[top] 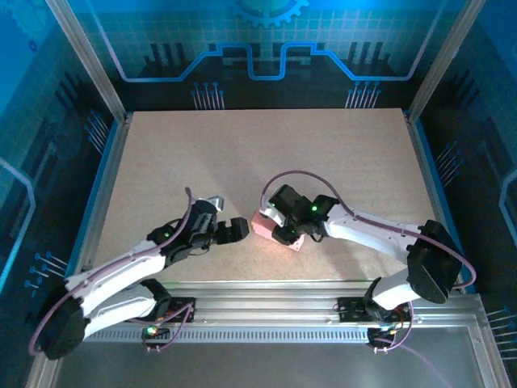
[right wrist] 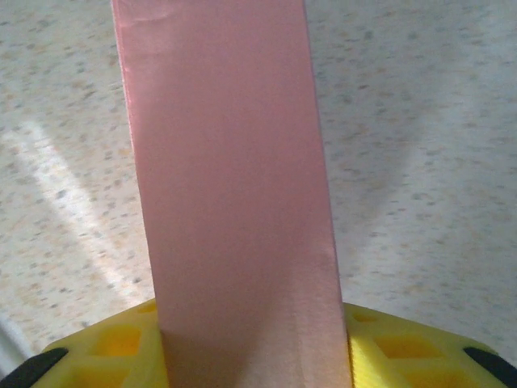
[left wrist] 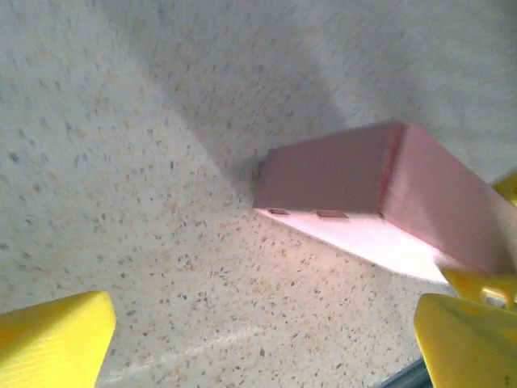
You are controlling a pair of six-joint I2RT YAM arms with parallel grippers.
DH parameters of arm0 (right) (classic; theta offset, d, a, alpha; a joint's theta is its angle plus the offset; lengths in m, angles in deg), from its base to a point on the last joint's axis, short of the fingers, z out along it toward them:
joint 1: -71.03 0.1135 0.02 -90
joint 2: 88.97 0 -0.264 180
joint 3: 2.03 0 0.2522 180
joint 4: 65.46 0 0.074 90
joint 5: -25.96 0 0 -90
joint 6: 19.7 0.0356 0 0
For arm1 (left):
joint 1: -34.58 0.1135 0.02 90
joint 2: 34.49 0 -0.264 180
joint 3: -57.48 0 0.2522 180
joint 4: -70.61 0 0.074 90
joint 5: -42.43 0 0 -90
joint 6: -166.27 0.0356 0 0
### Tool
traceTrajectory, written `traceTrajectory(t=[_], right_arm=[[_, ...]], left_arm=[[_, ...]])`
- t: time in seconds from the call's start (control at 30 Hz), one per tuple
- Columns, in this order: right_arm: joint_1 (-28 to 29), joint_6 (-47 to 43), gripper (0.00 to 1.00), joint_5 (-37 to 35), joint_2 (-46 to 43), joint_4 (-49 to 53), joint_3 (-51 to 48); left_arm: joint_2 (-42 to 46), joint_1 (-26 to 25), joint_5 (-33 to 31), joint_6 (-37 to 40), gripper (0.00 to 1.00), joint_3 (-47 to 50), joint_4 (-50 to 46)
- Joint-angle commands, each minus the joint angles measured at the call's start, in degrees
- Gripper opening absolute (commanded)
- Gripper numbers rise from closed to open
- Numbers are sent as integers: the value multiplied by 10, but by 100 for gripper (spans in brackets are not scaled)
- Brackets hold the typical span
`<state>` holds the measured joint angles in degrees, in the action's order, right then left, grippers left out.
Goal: Fold the paper box
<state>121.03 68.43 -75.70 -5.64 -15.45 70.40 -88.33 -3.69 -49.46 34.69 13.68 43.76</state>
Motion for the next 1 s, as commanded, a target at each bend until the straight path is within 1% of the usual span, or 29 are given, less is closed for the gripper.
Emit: traceTrajectory(t=[0.0, 0.07, 0.1, 0.23, 0.33, 0.43, 0.53, 0.57, 0.63, 0.67, 0.7, 0.73, 0.77, 0.8, 0.87, 0.97], right_arm=[[-28, -21, 41, -78, 3, 1, 34], [-37, -41, 41, -129, 21, -6, 55], [-41, -53, 42, -161, 39, -14, 68], [-54, -101, 43, -276, 121, -54, 118], [-54, -151, 43, -349, 184, -121, 144], [-53, -180, 43, -382, 236, -175, 161], [-47, -193, 44, -384, 270, -200, 167], [-45, -193, 48, -380, 277, -199, 169], [-39, -176, 66, -357, 277, -173, 177], [-34, -174, 75, -335, 268, -165, 176], [-30, -172, 82, -310, 254, -159, 170], [-28, -166, 86, -282, 240, -156, 164], [-29, -157, 93, -240, 220, -151, 155], [-34, -145, 95, -209, 200, -151, 144], [-52, -110, 95, -159, 164, -158, 121], [-110, -11, 94, -82, 110, -168, 79]], left_arm=[[95, -2, -80, 50, 99, 5, -36], [138, 2, -116, 58, 99, 16, -58], [153, 9, -123, 59, 99, 17, -70], [161, 30, -117, 57, 99, 20, -96], [146, 32, -111, 55, 99, 22, -91], [133, 34, -108, 56, 99, 20, -87], [129, 38, -107, 58, 99, 17, -91], [130, 40, -108, 58, 99, 17, -91], [130, 43, -107, 60, 99, 17, -91], [130, 45, -107, 61, 99, 16, -91], [130, 46, -107, 64, 99, 16, -91], [128, 48, -107, 66, 99, 16, -89], [126, 52, -105, 69, 99, 16, -86], [122, 55, -105, 72, 99, 17, -82], [112, 62, -100, 79, 99, 19, -64], [82, 76, -89, 99, 99, 22, -19]])
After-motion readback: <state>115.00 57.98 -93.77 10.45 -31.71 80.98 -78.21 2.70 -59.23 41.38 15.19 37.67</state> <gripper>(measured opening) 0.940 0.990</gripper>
